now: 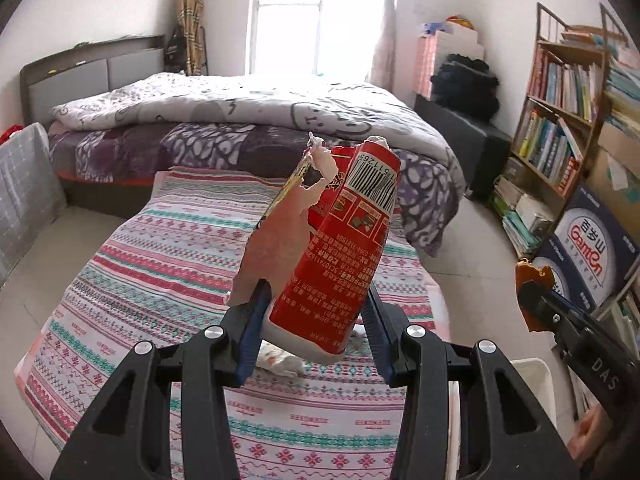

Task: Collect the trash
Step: 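Carry the red carton and orange peel toward the white bin with both tools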

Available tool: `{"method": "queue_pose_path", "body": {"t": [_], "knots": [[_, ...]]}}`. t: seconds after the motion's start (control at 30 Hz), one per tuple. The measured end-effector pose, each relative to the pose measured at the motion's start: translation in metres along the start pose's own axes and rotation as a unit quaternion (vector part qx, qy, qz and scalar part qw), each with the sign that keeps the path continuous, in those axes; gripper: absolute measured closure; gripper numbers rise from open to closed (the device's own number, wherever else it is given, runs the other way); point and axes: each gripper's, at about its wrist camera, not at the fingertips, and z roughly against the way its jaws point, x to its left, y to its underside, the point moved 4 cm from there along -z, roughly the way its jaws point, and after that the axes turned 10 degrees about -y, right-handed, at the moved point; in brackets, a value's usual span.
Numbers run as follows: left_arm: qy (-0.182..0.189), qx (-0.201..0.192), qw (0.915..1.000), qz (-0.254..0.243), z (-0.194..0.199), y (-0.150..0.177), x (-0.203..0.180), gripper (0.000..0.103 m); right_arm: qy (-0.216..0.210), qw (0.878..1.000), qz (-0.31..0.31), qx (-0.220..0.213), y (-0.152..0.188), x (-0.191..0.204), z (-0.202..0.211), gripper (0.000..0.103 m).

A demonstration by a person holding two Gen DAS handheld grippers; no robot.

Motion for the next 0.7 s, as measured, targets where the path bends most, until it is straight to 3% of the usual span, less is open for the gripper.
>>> {"method": "queue_pose_path", "body": {"t": [0.7], "knots": [[0.054,-0.003,0.9947,-0.088,0.009,0.022,-0.086,0.057,0.076,0.996,-0.047,-0.003,0.008,-0.075,0.047,0.077]]}}
